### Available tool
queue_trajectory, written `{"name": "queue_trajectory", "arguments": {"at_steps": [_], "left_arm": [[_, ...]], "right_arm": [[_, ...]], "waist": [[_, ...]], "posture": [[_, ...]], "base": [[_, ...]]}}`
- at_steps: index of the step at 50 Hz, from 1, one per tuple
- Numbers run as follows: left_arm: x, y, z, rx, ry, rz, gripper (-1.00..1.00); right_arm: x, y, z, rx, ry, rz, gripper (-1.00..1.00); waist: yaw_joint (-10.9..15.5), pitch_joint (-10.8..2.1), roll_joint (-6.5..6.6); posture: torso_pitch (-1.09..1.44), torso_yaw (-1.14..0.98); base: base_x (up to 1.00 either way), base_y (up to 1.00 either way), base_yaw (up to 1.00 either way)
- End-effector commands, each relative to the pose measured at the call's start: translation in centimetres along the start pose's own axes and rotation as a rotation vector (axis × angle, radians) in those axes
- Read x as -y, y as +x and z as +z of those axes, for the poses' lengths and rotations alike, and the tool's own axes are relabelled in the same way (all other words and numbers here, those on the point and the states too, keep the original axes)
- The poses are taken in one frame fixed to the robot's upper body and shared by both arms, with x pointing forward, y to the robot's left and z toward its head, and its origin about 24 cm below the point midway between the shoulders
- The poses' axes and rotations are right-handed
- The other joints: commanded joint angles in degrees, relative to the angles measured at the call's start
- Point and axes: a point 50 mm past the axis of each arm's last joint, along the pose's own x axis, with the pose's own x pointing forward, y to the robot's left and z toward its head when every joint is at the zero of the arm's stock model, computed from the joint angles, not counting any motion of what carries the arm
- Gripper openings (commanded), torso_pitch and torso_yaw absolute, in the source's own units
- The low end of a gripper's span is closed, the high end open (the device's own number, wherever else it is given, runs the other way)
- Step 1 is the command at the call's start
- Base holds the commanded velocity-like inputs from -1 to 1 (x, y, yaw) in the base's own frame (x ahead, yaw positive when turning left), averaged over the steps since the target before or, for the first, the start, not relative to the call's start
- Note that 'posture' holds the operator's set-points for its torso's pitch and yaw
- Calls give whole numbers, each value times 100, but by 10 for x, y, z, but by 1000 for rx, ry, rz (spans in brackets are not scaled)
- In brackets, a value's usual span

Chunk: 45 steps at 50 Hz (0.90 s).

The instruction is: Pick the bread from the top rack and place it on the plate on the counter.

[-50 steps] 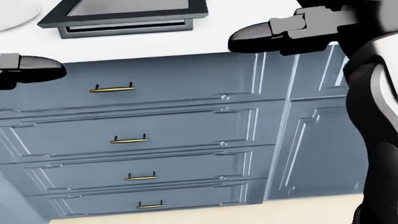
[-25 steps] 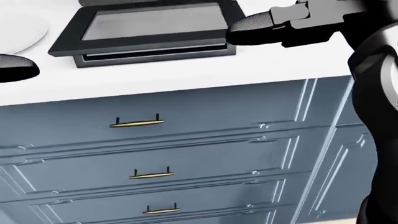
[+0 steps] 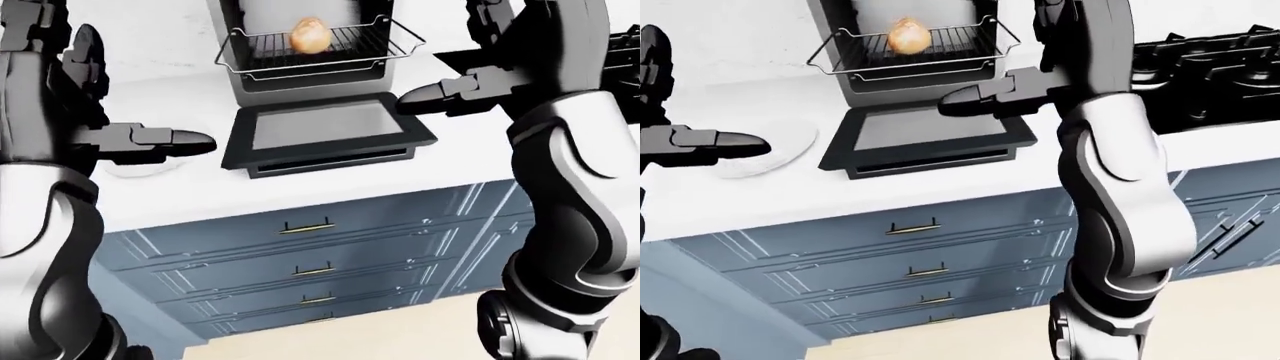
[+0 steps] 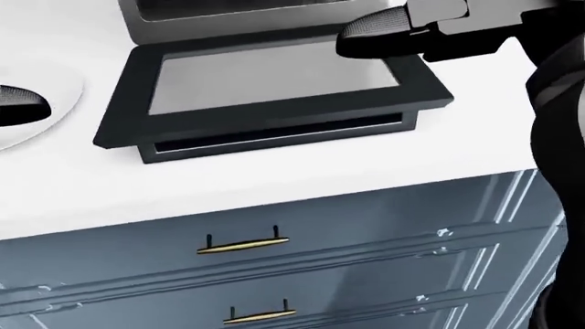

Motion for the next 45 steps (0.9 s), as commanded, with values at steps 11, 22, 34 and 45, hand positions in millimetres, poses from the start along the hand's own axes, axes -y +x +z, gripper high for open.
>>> {"name": "queue_trajectory", "arguments": {"at_steps": [11, 22, 34, 45], "left_arm": [[-3, 0, 6, 44, 8, 32, 100], [-6, -1, 8, 40, 9, 35, 100], [-6, -3, 8, 36, 21, 31, 100], [-5, -4, 6, 35, 26, 32, 100]], "right_arm": [[-2, -2, 9, 46, 14, 3, 100], [-3, 3, 10, 49, 8, 9, 100], [-1, 4, 10, 71, 5, -20, 100], [1, -1, 15, 84, -18, -26, 100]], "waist": [[46, -140, 257], [117, -130, -52], [159, -76, -32], [132, -59, -141]], "posture": [[0, 0], [0, 0], [0, 0], [0, 0]], "base": [[8, 36, 0], [7, 17, 0], [2, 4, 0], [0, 0, 17]]}}
